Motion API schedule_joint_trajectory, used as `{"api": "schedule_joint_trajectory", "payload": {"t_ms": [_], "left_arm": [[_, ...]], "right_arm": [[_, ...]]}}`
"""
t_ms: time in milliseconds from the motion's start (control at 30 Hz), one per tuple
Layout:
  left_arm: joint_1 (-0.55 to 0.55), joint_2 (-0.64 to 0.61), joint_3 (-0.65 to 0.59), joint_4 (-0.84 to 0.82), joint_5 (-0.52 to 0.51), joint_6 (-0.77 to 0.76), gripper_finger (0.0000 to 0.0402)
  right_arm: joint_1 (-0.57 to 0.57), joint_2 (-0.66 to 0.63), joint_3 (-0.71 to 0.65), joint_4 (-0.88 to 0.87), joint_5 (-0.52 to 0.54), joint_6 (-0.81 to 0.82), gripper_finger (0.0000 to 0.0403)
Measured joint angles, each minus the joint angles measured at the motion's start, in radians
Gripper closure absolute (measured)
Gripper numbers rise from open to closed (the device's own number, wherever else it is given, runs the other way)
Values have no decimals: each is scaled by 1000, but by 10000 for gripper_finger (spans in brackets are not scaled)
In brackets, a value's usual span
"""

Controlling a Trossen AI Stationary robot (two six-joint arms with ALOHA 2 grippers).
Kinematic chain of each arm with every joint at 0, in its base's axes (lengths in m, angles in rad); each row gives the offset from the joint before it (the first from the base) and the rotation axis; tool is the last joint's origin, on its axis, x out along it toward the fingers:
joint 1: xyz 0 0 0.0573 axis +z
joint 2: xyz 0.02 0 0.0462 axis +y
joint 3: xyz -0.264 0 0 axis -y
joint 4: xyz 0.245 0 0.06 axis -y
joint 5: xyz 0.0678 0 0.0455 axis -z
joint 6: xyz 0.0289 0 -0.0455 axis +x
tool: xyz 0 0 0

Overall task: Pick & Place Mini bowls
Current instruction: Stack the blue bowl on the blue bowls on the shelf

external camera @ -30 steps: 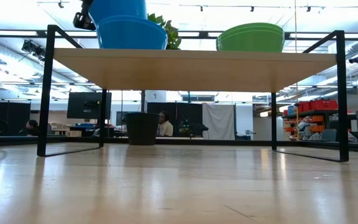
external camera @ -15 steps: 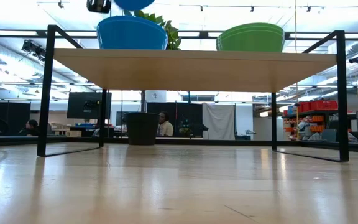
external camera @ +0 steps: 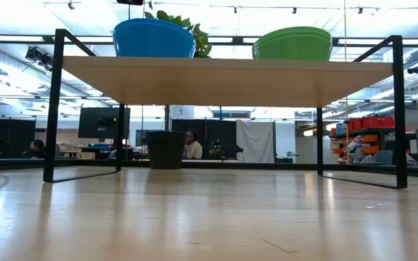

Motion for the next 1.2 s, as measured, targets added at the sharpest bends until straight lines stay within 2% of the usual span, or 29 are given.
{"api": "schedule_joint_trajectory", "payload": {"t_ms": [200,433,600,867,1200], "left_arm": [[-23,46,0,-4,23,28,401],[-24,91,0,-15,83,114,401],[-14,114,0,-33,88,197,401],[-1,154,-1,-57,-1,273,401],[-7,201,0,-57,-28,331,401]], "right_arm": [[0,0,0,0,0,0,382],[0,0,0,0,0,0,382],[0,0,0,0,0,0,382],[0,0,0,0,0,0,382],[0,0,0,0,0,0,382]]}}
